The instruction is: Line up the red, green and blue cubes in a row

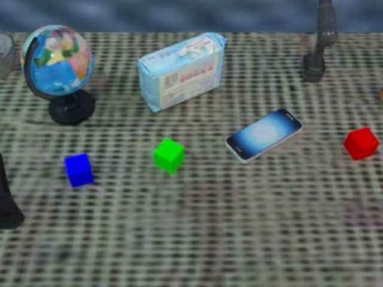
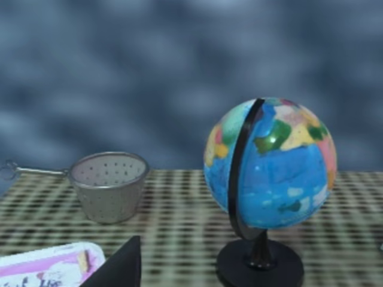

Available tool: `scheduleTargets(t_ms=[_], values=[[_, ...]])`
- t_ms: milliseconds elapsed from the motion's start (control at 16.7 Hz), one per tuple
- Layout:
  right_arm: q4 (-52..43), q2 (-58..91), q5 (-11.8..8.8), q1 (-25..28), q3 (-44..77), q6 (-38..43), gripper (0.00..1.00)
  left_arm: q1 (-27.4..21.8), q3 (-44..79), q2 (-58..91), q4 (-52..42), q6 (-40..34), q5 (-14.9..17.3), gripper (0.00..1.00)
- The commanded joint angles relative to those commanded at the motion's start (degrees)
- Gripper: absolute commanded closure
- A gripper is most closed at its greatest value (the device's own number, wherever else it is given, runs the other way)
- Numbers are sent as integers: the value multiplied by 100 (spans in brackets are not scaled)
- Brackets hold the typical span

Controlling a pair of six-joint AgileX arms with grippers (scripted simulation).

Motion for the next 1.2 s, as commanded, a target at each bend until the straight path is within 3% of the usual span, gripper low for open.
scheduleTargets(t_ms=[240, 480, 1200], values=[[-89, 175, 6, 0, 172, -18, 0, 0, 0, 0, 0, 0, 0, 0], [-659, 1256, 20, 24, 1164, -137, 0, 0, 0, 0, 0, 0, 0, 0], [-4409, 8305, 5, 253, 6516, -895, 0, 0, 0, 0, 0, 0, 0, 0]])
